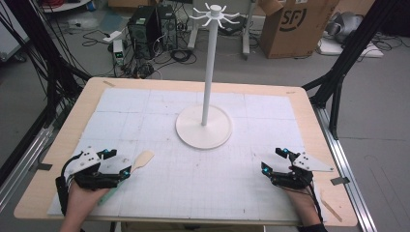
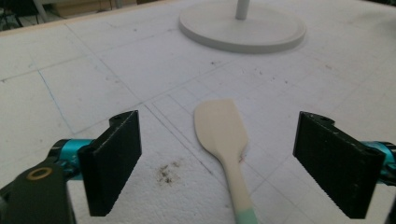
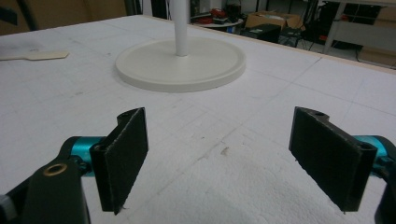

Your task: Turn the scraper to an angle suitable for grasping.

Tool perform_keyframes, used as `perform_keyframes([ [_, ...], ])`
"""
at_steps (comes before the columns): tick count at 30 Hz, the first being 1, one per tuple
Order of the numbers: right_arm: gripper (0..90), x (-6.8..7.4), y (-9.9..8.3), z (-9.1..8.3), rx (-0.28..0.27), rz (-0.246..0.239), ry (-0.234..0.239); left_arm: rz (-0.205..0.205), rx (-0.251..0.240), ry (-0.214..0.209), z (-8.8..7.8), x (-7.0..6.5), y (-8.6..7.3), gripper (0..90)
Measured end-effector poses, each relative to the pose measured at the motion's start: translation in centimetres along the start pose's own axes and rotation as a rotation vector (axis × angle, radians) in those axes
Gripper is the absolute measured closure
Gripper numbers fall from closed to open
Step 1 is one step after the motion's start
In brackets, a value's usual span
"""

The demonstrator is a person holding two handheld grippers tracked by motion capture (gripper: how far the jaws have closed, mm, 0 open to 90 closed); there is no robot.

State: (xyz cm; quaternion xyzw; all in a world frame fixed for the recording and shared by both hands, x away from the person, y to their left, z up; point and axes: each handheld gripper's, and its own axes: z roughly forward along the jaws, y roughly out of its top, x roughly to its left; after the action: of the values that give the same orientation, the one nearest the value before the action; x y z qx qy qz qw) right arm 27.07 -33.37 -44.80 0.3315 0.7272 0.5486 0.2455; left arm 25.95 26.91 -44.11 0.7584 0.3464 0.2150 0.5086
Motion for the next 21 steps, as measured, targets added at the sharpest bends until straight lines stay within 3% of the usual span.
perform_keyframes([
  [4,19.2,0.0,0.0,0.0,-0.001,-0.005,0.000,-0.009,0.046,-0.011,0.6,-0.4,-0.1,24.9],
  [5,19.2,0.0,0.0,0.0,-0.001,-0.005,0.001,-0.010,0.079,-0.010,0.9,-0.7,-0.2,26.4],
  [9,19.2,0.0,0.0,0.0,-0.001,-0.007,0.000,-0.007,0.135,-0.016,1.3,-1.1,-0.3,39.5],
  [20,19.3,0.0,0.0,0.0,-0.001,-0.006,0.001,-0.022,0.214,0.006,1.7,-1.7,-0.4,61.1],
  [21,19.3,0.0,0.0,0.0,-0.001,-0.006,0.001,-0.024,0.241,0.021,1.8,-1.8,-0.4,62.4],
])
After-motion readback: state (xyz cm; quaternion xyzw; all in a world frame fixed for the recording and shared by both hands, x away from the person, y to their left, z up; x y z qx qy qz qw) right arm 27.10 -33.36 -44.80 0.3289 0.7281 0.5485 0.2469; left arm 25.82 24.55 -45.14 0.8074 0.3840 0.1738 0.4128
